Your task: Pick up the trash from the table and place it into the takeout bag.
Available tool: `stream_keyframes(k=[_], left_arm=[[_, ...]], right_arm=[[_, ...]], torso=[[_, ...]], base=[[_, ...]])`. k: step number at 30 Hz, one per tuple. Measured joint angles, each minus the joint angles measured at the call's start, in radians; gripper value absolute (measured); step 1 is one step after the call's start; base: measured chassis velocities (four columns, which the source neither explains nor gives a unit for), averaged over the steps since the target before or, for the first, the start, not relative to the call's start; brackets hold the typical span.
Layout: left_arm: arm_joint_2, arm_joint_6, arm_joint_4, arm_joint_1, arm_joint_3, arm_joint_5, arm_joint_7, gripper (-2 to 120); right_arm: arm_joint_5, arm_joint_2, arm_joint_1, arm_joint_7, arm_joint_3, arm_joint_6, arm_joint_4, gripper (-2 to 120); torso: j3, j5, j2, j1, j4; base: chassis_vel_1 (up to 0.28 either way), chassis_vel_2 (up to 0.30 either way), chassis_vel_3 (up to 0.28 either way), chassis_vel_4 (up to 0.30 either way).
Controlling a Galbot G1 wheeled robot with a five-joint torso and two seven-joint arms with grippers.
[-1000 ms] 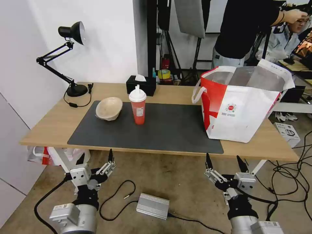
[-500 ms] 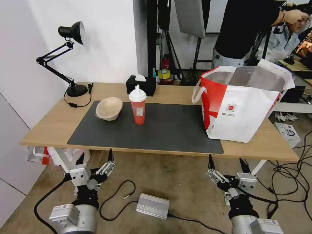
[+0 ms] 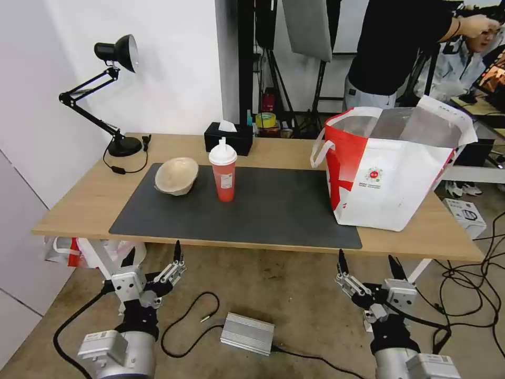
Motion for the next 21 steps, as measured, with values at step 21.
stream_keyframes(k=[21], left_arm=[[-0.004, -0.004, 0.0, -0.003, -0.013, 0.0, 0.0, 100]], right_arm=[[0.153, -0.089, 0.116, -0.447, 0.022, 0.202, 0.01, 100]], torso=[[0.0, 0.0, 0.0, 0.0, 0.0]], base=[[0.0, 0.0, 0.0, 0.0]])
